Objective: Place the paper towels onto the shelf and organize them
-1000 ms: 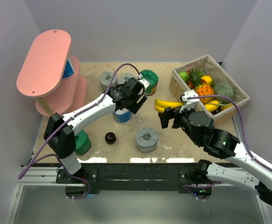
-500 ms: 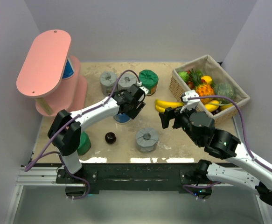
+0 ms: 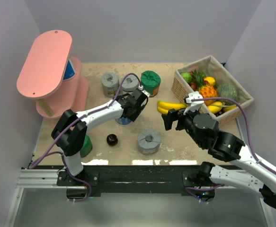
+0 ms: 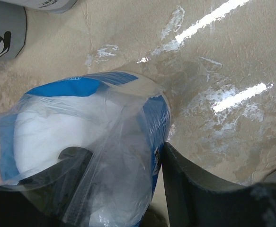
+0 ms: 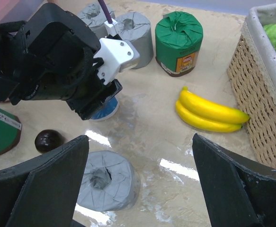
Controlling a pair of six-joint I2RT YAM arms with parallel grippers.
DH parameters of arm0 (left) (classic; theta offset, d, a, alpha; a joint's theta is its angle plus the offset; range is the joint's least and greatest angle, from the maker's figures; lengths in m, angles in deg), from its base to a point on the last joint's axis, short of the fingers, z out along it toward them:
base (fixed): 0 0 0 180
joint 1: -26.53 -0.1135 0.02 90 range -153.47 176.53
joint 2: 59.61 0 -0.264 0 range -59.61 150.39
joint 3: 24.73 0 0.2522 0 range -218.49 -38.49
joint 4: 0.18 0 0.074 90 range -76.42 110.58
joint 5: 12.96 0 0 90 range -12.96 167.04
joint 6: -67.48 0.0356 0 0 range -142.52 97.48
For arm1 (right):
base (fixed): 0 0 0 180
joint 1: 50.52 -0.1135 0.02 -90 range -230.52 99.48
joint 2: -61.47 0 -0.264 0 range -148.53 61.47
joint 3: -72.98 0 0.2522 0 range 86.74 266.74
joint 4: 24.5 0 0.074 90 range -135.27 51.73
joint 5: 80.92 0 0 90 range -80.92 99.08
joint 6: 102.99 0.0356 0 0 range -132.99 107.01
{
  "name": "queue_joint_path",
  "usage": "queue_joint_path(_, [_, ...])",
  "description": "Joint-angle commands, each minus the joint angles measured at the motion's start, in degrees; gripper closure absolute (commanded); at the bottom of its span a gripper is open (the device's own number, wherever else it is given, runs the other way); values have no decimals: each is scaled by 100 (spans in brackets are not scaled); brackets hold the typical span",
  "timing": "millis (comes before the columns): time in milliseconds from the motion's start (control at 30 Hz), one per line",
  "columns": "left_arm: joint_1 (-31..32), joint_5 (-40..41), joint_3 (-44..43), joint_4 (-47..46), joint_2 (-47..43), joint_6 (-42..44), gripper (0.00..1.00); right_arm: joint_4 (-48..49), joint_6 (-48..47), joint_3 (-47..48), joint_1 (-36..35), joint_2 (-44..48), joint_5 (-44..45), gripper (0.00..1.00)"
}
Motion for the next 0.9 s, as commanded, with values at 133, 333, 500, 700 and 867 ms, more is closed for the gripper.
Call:
queue_joint_path(133, [3, 811, -309, 280, -401, -114, 64, 33, -43, 23, 13, 128, 194, 6])
queue_joint_path(333, [-41, 1743, -959, 887, -867, 35, 66, 77, -17, 15, 13, 111, 177, 6])
queue_joint_path(500, [-138, 2244, -1583, 1256, -1183, 176, 67, 112, -16, 58, 4, 49, 115, 6])
queue_joint_path(700, [-858, 2622, -1961, 1362, -1342, 518, 67, 112, -34, 129, 13, 31, 80, 6])
queue_joint_path(867, [-1271, 2965, -2050, 1318, -1430, 721, 67, 77, -60, 243, 13, -47, 27, 6])
